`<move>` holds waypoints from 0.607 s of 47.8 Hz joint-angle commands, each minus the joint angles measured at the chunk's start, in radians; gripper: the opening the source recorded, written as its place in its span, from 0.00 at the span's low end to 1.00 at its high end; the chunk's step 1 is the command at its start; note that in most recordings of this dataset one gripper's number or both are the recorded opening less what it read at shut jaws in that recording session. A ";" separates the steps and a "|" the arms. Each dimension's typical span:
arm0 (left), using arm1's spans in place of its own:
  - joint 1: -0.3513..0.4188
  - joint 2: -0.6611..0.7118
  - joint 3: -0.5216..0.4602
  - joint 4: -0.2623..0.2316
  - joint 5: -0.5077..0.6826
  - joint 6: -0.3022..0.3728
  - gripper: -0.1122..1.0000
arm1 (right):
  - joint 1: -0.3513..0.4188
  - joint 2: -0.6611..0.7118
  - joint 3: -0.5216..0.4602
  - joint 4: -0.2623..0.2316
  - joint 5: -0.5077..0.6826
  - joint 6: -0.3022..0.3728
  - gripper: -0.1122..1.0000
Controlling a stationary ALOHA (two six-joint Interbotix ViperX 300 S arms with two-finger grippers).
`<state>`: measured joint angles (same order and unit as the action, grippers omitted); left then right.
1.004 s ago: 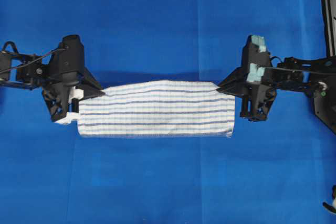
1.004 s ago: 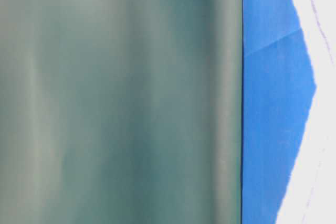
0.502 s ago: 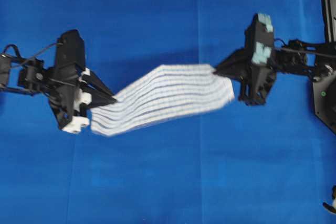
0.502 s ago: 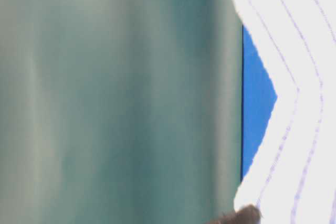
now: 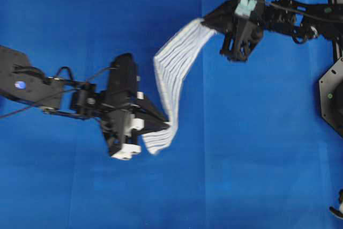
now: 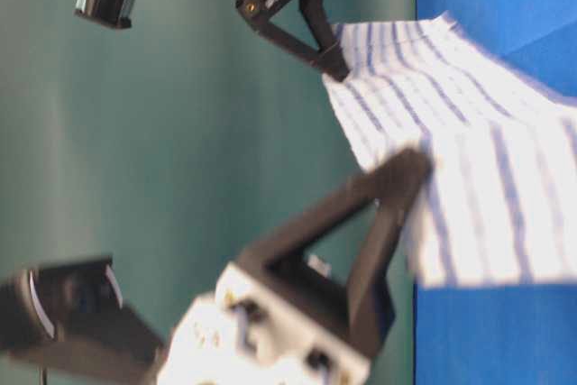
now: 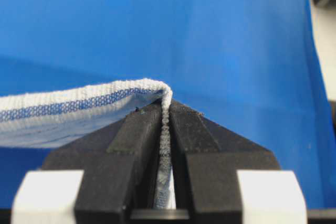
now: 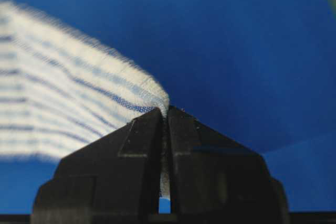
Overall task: Fold the blue towel.
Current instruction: 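Lift the strip and rotate it vertical, right gripper moving to top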
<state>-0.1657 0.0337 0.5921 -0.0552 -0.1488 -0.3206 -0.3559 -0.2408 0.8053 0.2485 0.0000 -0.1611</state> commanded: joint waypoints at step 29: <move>0.029 0.265 -0.330 0.002 -0.138 0.020 0.12 | -0.106 -0.020 -0.041 -0.067 0.037 -0.002 0.13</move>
<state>-0.1350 0.3068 0.2884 -0.0537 -0.2577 -0.3022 -0.4541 -0.2470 0.7869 0.1871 0.0414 -0.1626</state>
